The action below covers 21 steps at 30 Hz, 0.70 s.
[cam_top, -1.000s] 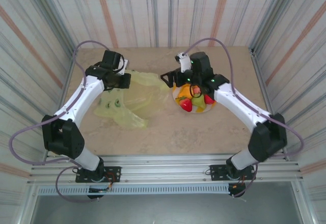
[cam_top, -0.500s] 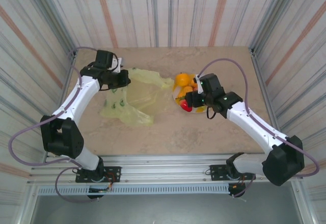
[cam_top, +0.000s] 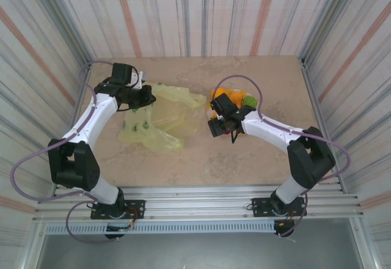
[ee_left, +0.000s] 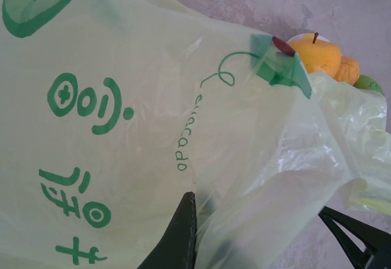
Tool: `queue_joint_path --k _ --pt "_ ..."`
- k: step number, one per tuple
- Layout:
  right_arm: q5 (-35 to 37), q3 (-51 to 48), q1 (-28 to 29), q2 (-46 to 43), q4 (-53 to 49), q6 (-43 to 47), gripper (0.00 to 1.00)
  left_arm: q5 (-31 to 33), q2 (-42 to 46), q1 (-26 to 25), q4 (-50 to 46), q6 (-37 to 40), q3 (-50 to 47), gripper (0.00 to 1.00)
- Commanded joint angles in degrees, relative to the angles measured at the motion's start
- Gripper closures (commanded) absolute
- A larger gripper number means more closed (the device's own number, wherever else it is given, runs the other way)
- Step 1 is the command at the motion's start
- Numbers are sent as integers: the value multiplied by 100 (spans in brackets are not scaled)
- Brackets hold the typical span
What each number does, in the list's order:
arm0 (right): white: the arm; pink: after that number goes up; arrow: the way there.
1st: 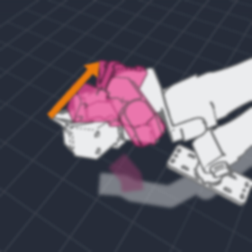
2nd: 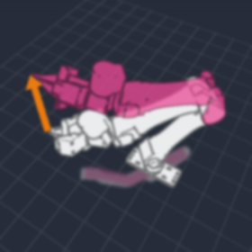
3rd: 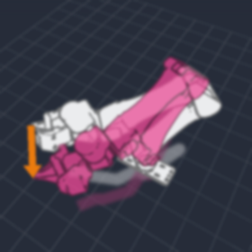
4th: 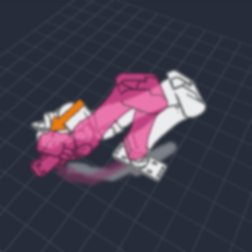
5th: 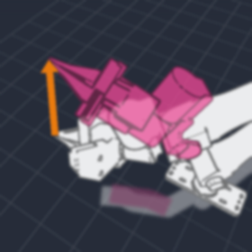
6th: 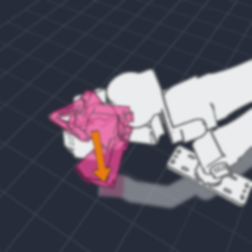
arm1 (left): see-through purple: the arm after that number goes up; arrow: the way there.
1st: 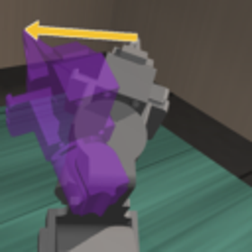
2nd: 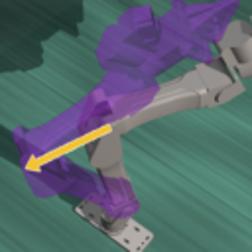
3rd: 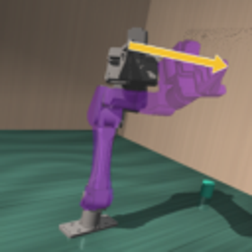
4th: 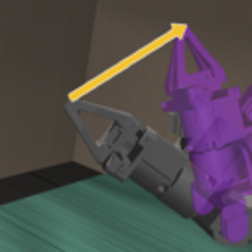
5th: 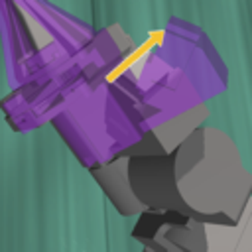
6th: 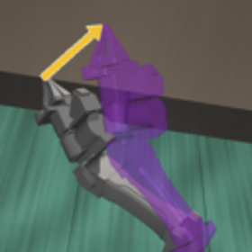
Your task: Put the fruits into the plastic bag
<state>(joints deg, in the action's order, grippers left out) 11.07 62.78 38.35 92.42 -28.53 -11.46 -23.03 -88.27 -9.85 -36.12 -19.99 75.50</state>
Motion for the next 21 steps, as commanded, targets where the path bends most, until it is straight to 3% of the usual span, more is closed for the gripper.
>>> queue_joint_path --k 1,21 --pt "250 321 19 281 -54 286 19 -88 240 37 19 -21 -89 100" --pt "737 798 -18 1162 -302 652 27 -208 258 71 89 21 -143 100"
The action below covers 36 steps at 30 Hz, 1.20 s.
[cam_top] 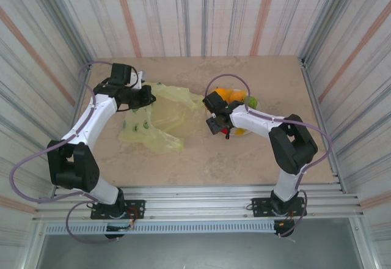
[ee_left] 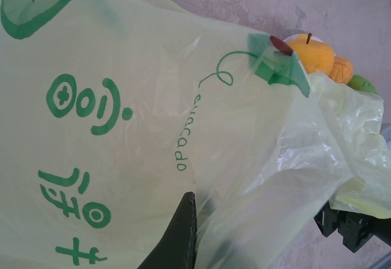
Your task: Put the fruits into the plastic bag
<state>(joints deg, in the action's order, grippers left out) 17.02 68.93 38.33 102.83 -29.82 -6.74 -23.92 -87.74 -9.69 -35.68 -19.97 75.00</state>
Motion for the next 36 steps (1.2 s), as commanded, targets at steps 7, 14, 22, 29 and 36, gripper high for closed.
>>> queue_joint_path --k 7,14,22,29,36 --pt "143 208 -26 273 -157 201 29 -132 205 56 70 19 -109 100" --pt "53 192 -88 339 -79 228 32 -163 196 55 79 17 -109 100" --pt "-340 157 -202 267 3 208 40 -153 193 55 72 32 -113 100" --pt "-926 -56 -224 -324 188 88 46 -187 205 57 52 15 -91 100" --pt "-2095 -879 -221 -1659 499 -415 50 -244 291 60 89 -205 -134 100"
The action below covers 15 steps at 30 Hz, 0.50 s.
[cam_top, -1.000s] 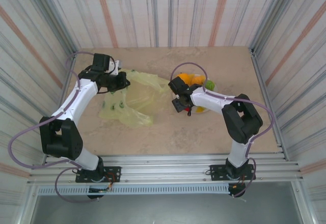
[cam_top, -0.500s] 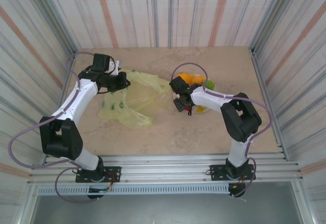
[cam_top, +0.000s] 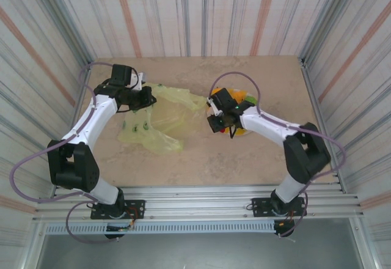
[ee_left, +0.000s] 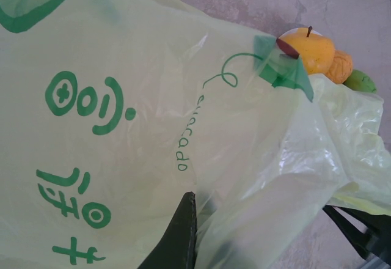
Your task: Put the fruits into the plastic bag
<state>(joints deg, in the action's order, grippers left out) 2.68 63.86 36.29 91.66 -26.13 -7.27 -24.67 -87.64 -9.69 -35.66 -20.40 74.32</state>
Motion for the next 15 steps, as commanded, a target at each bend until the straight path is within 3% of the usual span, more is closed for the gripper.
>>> queue_joint_path --k 1,5,8,12,15 --pt "-770 -557 -16 -751 213 -446 50 -190 297 56 105 -219 -80 100" --pt "-1240 -1513 177 -1725 993 -703 52 -289 361 50 235 -439 -162 100" --pt "-1097 -1965 668 -2071 1633 -592 52 -364 352 -1 304 -592 -181 100" --pt "-611 -1839 1202 -1639 2107 -328 53 -360 344 -108 270 -614 -164 100" --pt "-332 -1563 1285 -1115 2446 -58 54 -335 348 -170 245 -578 -150 100"
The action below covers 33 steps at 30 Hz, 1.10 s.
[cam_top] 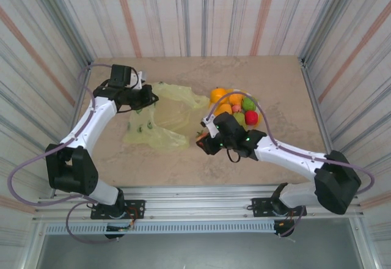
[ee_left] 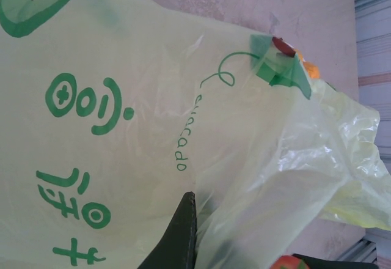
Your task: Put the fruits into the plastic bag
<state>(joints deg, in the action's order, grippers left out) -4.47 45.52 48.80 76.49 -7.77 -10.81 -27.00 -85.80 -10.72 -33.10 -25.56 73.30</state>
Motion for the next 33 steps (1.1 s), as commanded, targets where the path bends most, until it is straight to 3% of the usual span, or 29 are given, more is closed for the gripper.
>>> queue_joint_path --k 1,13,21,27,33 --pt "468 377 49 602 755 417 55 -109 169 -87 -29 -41 -31 100" --pt "859 1647 -53 2533 2413 1098 57 -502 107 -228 -41 -37 40 100" --pt "685 2213 -73 3331 2940 96 55 -1071 138 -238 389 -517 -35 100" --pt "999 2453 -46 3826 3267 -1010 52 -1097 133 -211 541 -664 -125 100" --pt "851 2776 -50 4176 3274 -1784 46 -1129 103 -165 664 -723 -240 100"
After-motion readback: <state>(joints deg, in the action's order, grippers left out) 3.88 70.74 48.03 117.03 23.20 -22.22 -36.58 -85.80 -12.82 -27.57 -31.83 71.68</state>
